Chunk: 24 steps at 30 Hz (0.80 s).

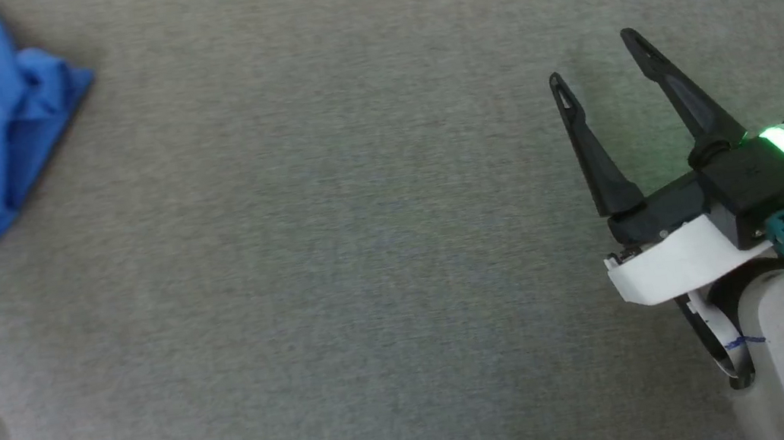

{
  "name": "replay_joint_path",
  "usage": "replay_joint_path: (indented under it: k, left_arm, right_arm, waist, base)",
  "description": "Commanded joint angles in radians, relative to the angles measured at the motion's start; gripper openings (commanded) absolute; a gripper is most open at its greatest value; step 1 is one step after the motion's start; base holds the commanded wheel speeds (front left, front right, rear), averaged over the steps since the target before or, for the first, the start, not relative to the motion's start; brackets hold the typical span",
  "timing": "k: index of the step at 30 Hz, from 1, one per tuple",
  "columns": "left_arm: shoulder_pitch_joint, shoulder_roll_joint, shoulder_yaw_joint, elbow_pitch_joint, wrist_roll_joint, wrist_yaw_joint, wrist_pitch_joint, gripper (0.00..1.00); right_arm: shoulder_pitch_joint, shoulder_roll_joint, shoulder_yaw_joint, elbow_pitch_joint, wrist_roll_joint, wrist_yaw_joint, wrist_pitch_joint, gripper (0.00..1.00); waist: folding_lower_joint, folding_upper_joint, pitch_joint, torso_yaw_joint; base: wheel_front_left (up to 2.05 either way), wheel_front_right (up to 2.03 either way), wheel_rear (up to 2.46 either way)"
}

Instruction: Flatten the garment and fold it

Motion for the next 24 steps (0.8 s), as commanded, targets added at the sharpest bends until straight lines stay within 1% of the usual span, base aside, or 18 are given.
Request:
replay_joint_path:
  k: [1,2,3,4,5,7,12,15,19,24]
  left_arm:
    - [0.039,-0.016,-0.021,0.051,-0.008,-0.001,0.049,0.83]
    - [0.040,-0.013,-0.024,0.060,-0.018,-0.001,0.067,0.46]
    - [0.041,-0.010,-0.027,0.065,-0.026,-0.001,0.075,0.23]
    - [0.041,-0.010,-0.032,0.066,-0.033,-0.001,0.077,0.02]
    - [0.042,-0.012,-0.035,0.070,-0.043,-0.001,0.080,0.00]
    - [0.045,-0.009,-0.048,0.074,-0.051,-0.001,0.080,0.00]
    - [0.046,0.025,-0.068,0.072,-0.035,-0.001,-0.019,0.00]
    - [0.039,0.048,-0.086,0.065,0.003,0.002,-0.122,0.00]
    - [0.021,0.074,-0.120,0.041,0.073,0.018,-0.312,0.00]
    - [-0.013,0.081,-0.173,0.027,0.151,0.025,-0.509,0.00]
  right_arm:
    - [-0.017,0.004,0.002,0.006,0.003,-0.001,-0.006,1.00]
    - [-0.018,0.005,0.003,0.009,0.003,-0.001,-0.008,1.00]
    - [-0.019,0.006,0.004,0.012,0.004,-0.001,-0.009,1.00]
    - [-0.021,0.007,0.004,0.015,0.004,-0.001,-0.010,1.00]
    - [-0.022,0.008,0.004,0.018,0.005,-0.001,-0.012,1.00]
    - [-0.022,0.010,0.005,0.026,0.005,-0.001,-0.015,1.00]
    - [-0.015,0.014,0.007,0.053,0.016,-0.001,-0.027,1.00]
    - [0.001,0.017,0.004,0.074,0.022,-0.001,-0.034,1.00]
    - [0.031,0.020,-0.004,0.098,0.031,-0.001,-0.043,1.00]
    - [0.076,0.022,-0.024,0.118,0.035,-0.001,-0.050,1.00]
  waist:
    - [0.0003,0.0000,0.027,-0.030]
    - [0.0003,0.0000,0.025,-0.031]
    - [0.0003,0.0000,0.022,-0.031]
    - [0.0003,0.0000,0.019,-0.031]
    - [0.0003,0.0000,0.013,-0.030]
    - [0.0003,0.0000,-0.002,-0.028]
    - [0.0003,0.0000,-0.062,-0.027]
    - [0.0003,0.0000,-0.115,-0.023]
    - [0.0003,0.0000,-0.194,-0.014]
    - [0.0003,0.0000,-0.295,-0.009]
  base:
    - [0.00,0.00,0.00]
    - [0.00,0.00,0.00]
    - [0.00,0.00,0.00]
    - [0.00,0.00,0.00]
    - [0.00,0.00,0.00]
    - [0.00,0.00,0.00]
    - [0.00,0.00,0.00]
    - [0.00,0.00,0.00]
    - [0.00,0.00,0.00]
    - [0.00,0.00,0.00]
